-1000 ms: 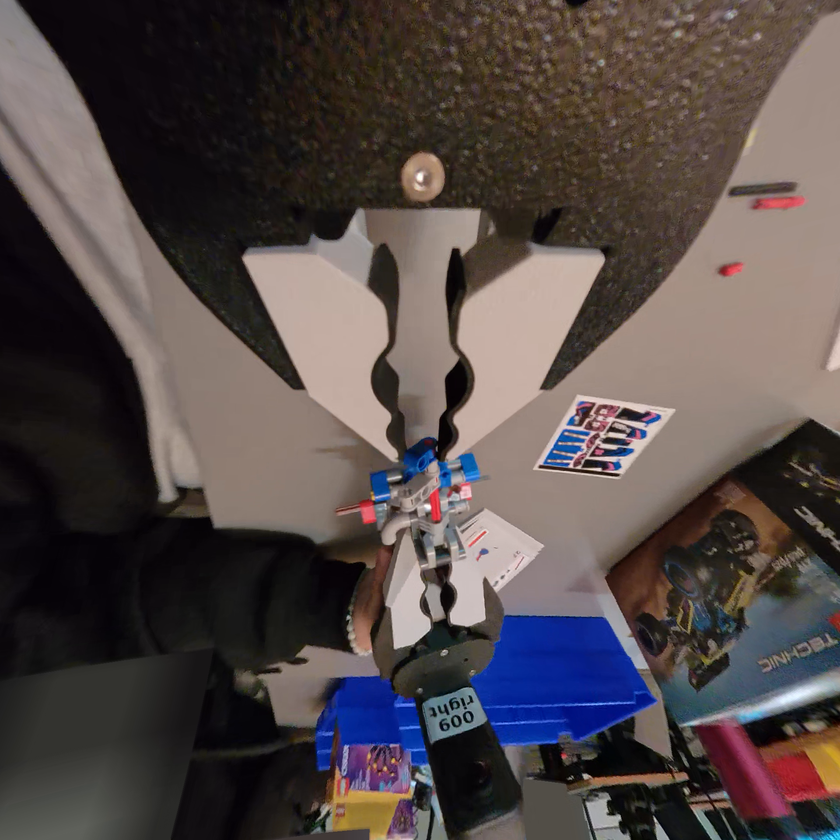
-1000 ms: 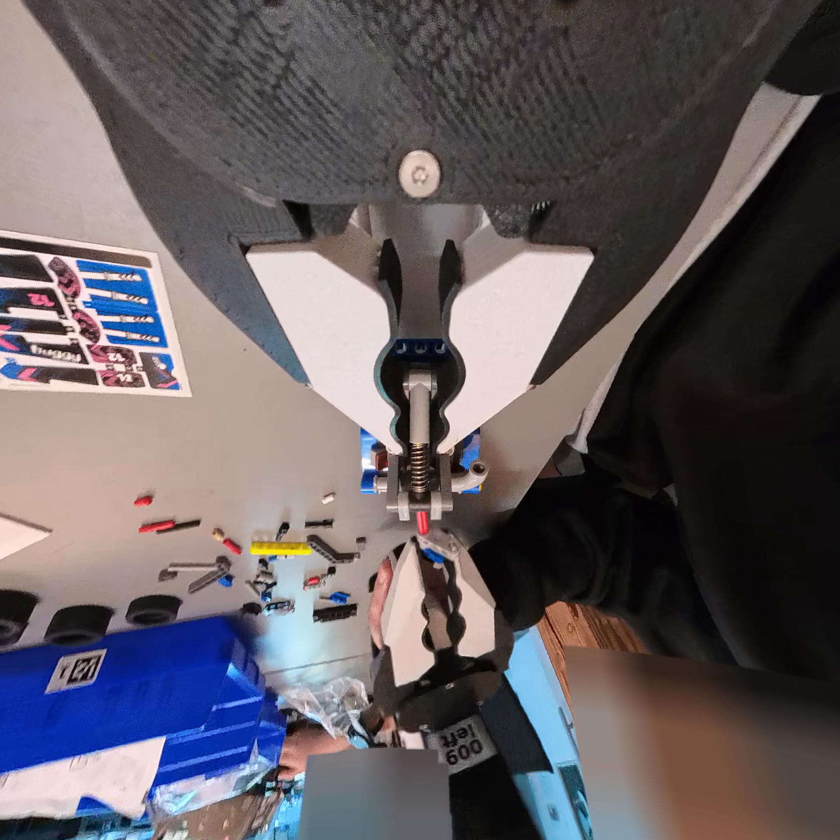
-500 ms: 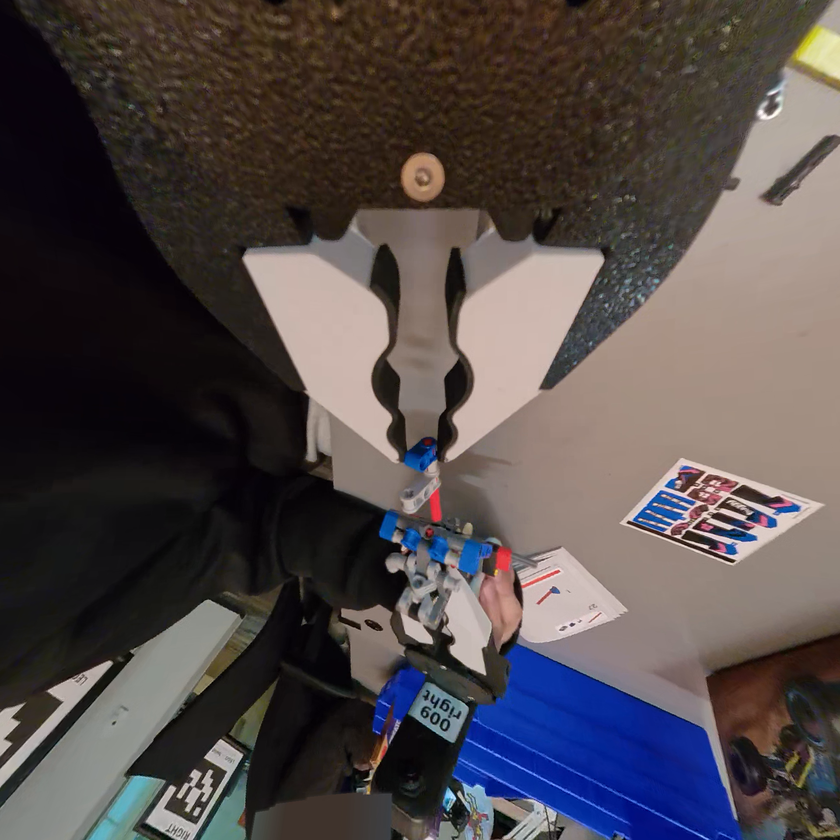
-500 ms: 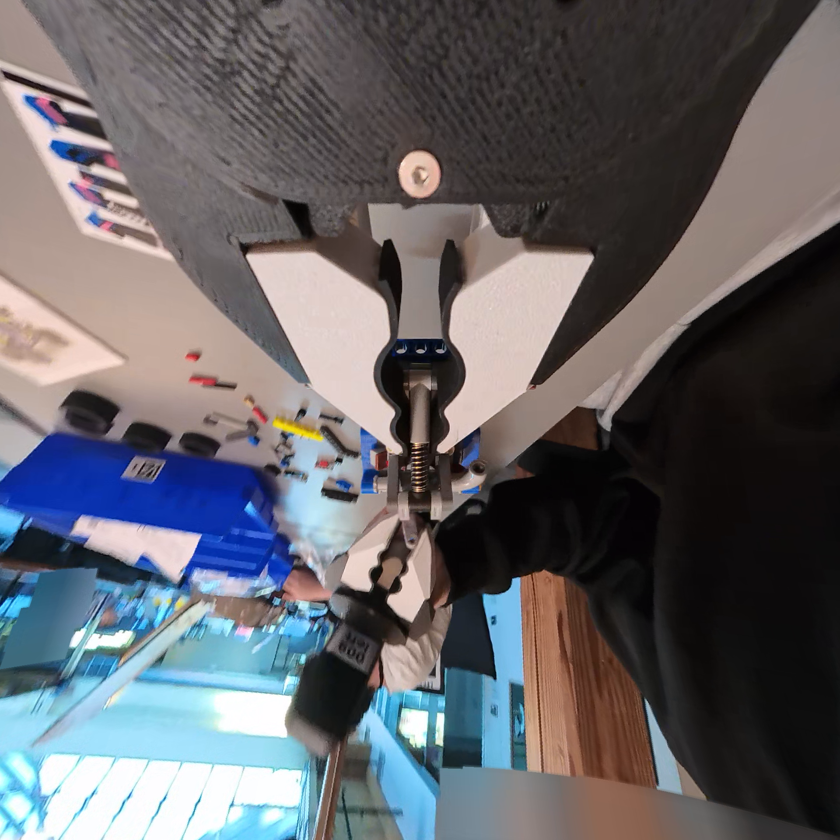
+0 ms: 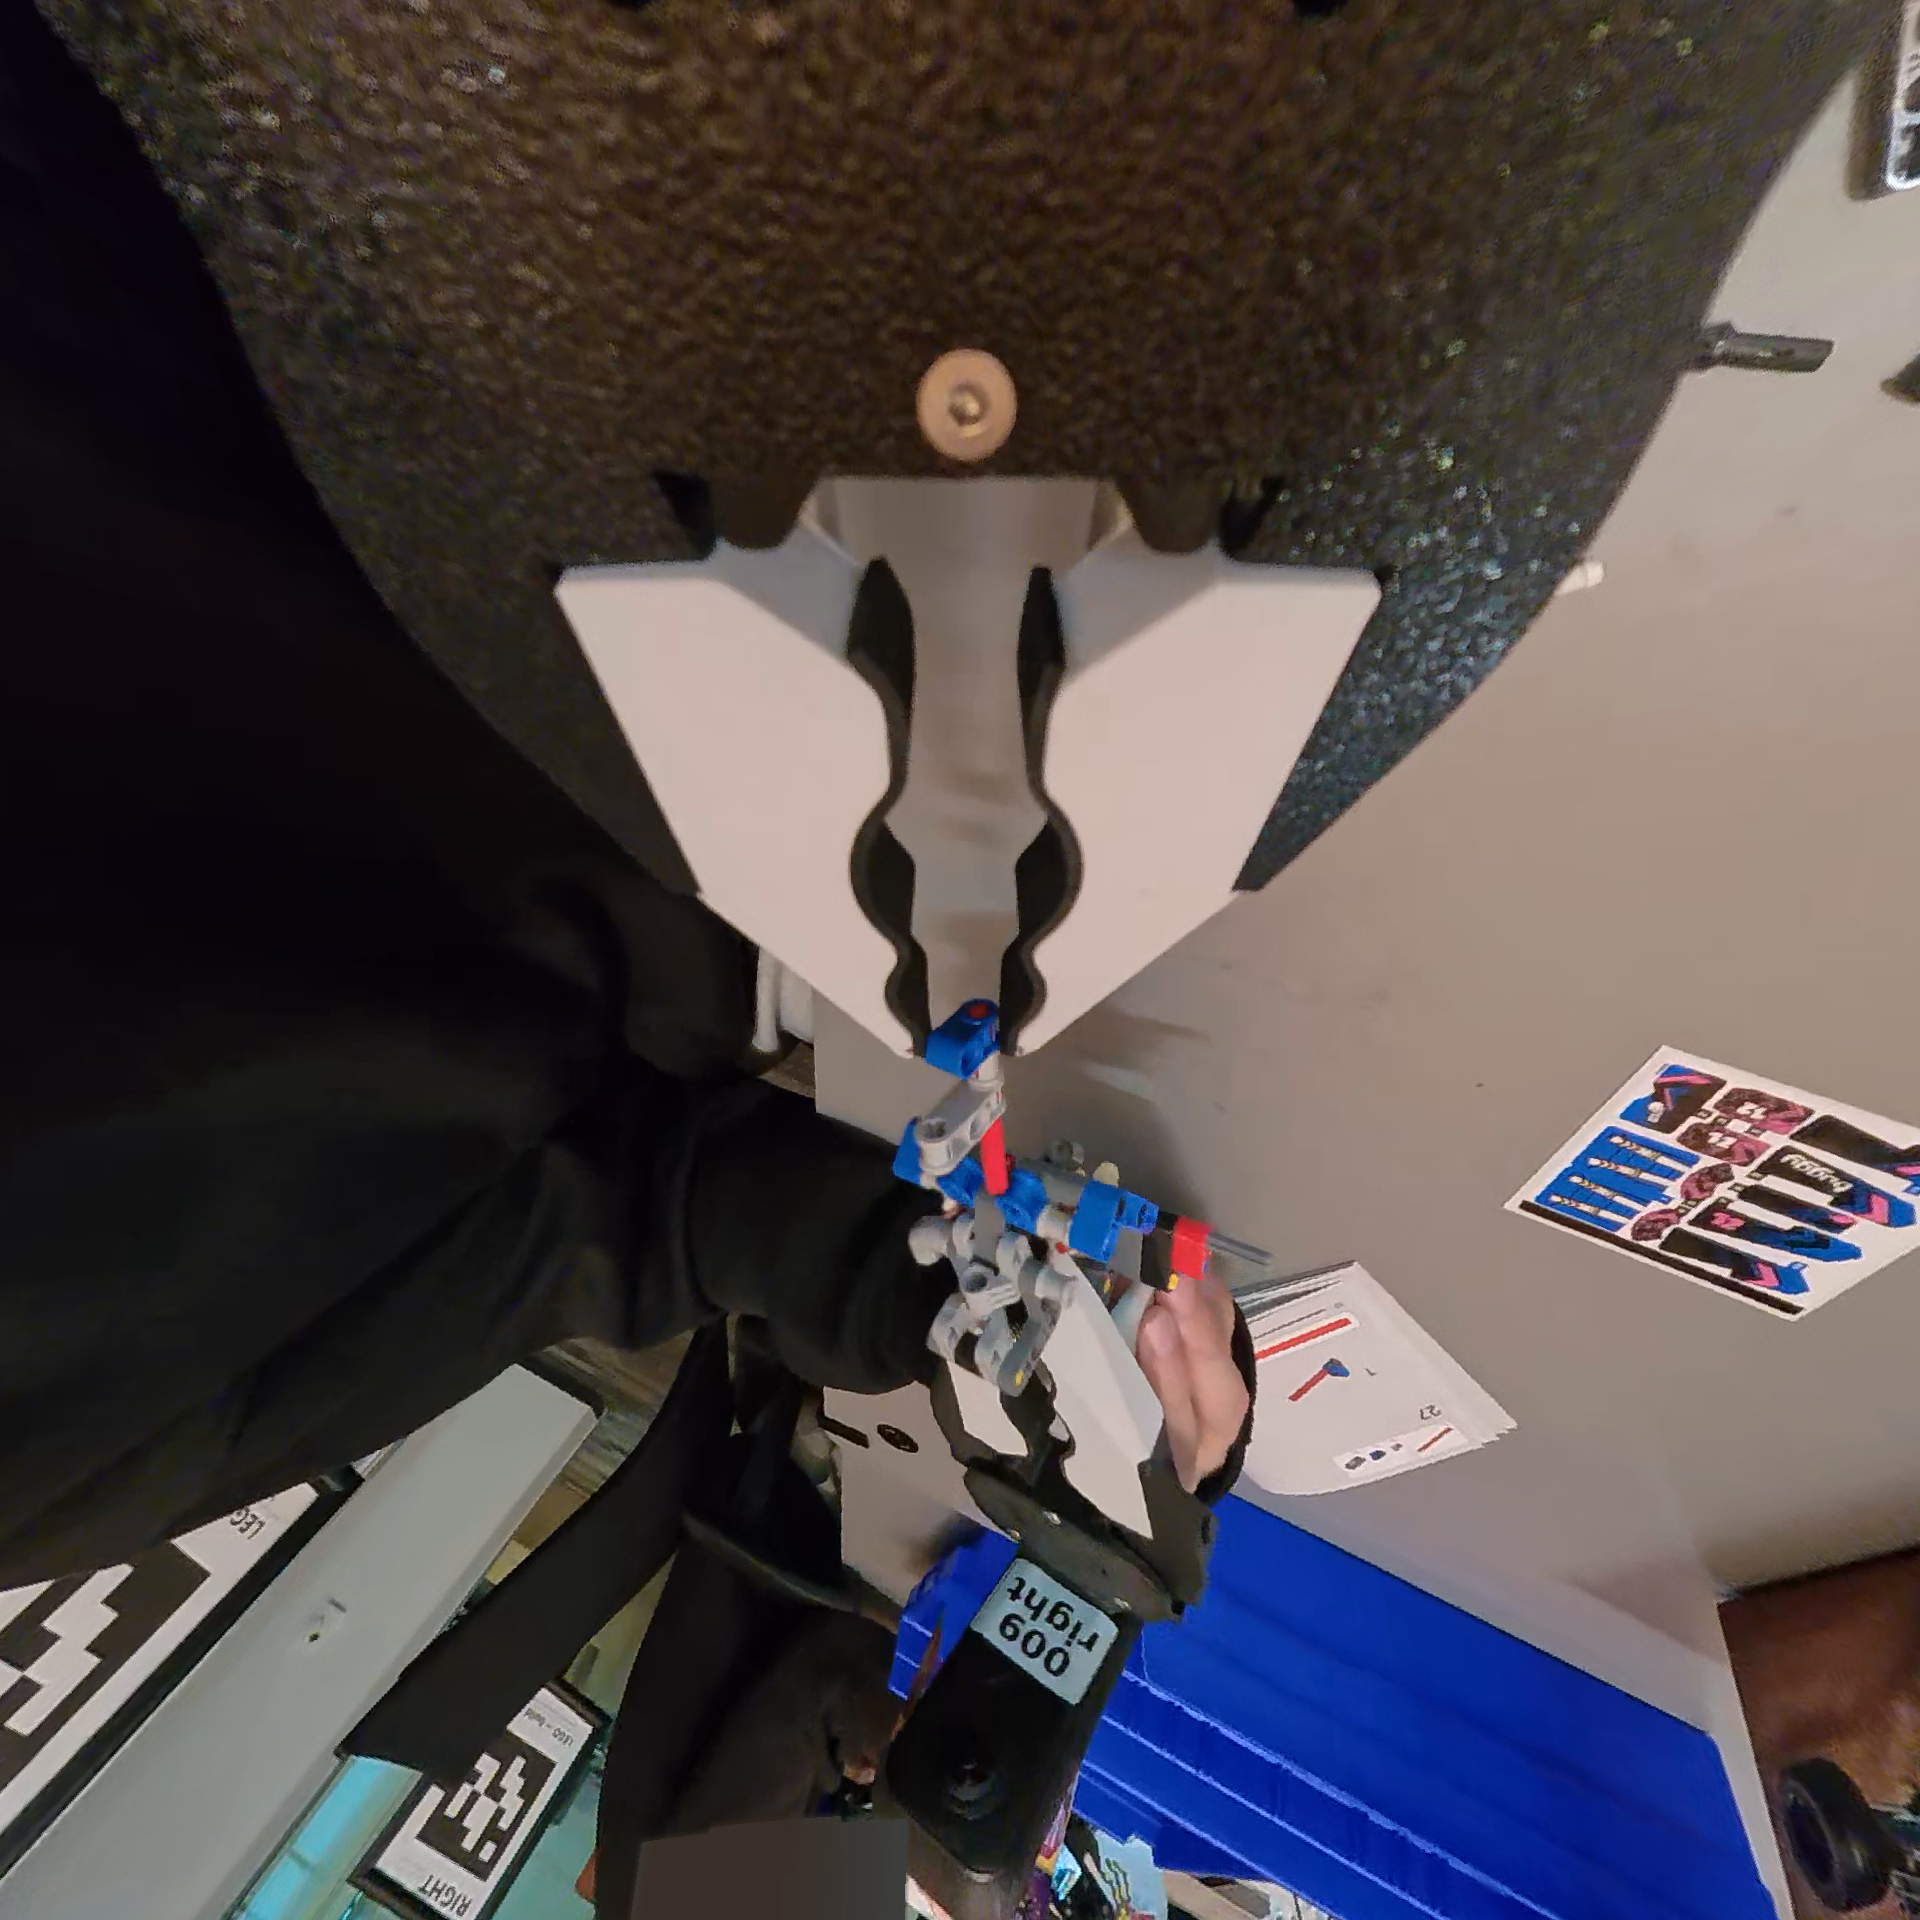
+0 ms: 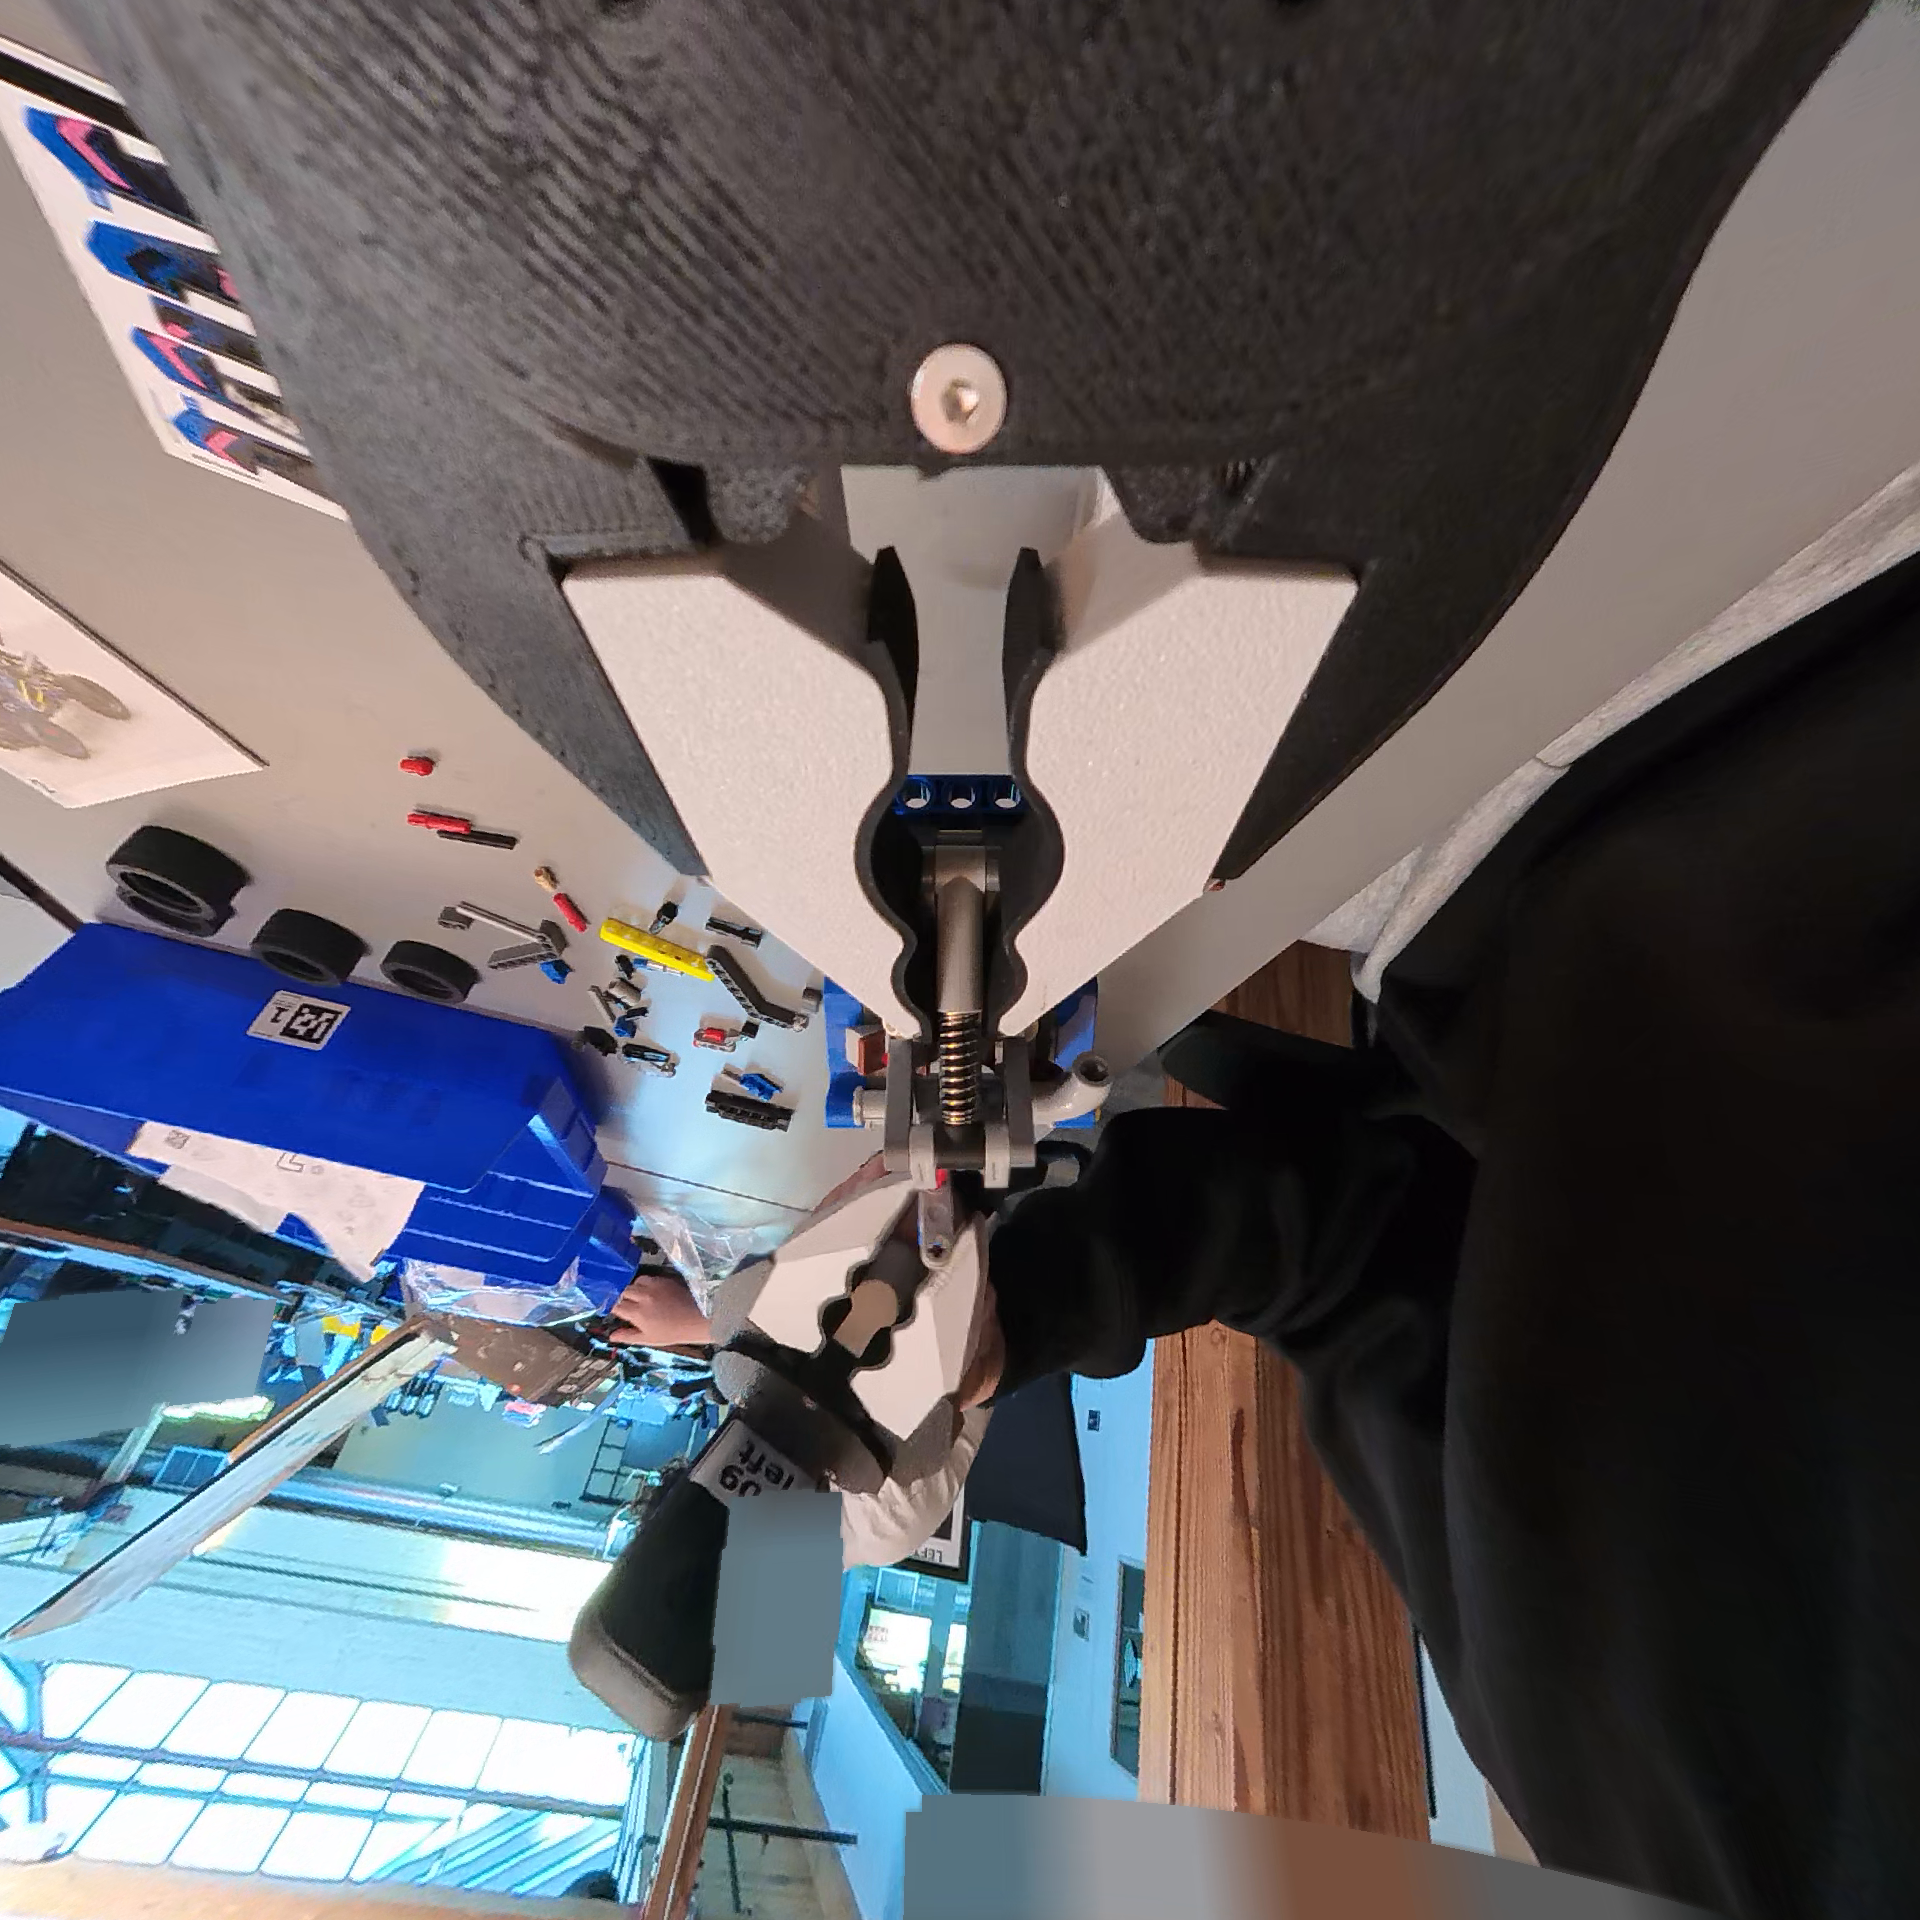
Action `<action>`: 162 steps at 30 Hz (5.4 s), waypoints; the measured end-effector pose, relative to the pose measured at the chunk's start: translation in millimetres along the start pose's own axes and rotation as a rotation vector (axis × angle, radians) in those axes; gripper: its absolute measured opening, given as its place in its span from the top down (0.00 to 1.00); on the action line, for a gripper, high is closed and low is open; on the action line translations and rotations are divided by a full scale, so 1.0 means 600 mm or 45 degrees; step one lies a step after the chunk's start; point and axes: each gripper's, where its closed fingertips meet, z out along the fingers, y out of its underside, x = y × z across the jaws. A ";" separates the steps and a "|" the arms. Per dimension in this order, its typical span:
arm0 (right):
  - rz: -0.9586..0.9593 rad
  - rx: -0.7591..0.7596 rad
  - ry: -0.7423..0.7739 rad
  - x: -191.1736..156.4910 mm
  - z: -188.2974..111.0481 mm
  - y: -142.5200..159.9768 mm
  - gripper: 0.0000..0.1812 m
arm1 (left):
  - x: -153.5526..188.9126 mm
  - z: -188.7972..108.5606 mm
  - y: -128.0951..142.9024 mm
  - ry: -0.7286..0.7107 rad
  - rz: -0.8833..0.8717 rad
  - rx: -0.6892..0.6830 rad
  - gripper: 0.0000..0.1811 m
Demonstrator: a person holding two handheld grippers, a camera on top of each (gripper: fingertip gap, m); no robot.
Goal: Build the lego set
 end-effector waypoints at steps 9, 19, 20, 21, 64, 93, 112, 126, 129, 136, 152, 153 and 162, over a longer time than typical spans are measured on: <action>0.026 -0.096 0.022 0.005 0.007 0.021 0.97 | -0.007 0.011 0.012 0.039 -0.135 -0.020 0.94; 0.070 -0.186 0.011 0.003 0.015 0.041 0.97 | -0.018 0.009 0.026 0.019 -0.176 -0.066 0.94; 0.073 -0.190 0.009 0.003 0.015 0.042 0.97 | -0.020 0.008 0.028 0.007 -0.176 -0.077 0.94; 0.072 -0.190 0.014 0.004 0.015 0.042 0.97 | -0.024 0.007 0.031 -0.012 -0.174 -0.087 0.94; 0.126 -0.362 0.082 0.020 0.016 0.077 0.97 | -0.059 0.025 0.043 0.056 -0.204 0.000 0.95; 0.239 -0.489 0.155 0.035 0.008 0.103 0.97 | -0.081 0.042 0.074 0.156 -0.121 -0.025 0.97; 0.155 -0.499 0.083 0.018 0.018 0.102 0.97 | -0.064 0.036 0.081 0.165 -0.113 -0.112 0.97; 0.098 -0.588 0.091 0.017 0.028 0.121 0.97 | -0.081 0.025 0.098 0.107 -0.111 -0.158 0.97; 0.087 -0.659 0.097 0.017 0.032 0.135 0.97 | -0.089 0.023 0.107 0.084 -0.124 -0.184 0.97; 0.119 -0.738 0.106 0.018 0.029 0.151 0.97 | -0.100 0.028 0.118 0.057 -0.146 -0.215 0.97; 0.082 -0.747 0.104 0.017 0.029 0.153 0.97 | -0.098 0.030 0.121 0.075 -0.187 -0.218 0.97; 0.082 -0.747 0.103 0.017 0.029 0.153 0.97 | -0.098 0.030 0.121 0.075 -0.181 -0.219 0.97; 0.070 -0.746 0.097 0.016 0.029 0.153 0.97 | -0.098 0.030 0.120 0.065 -0.153 -0.222 0.97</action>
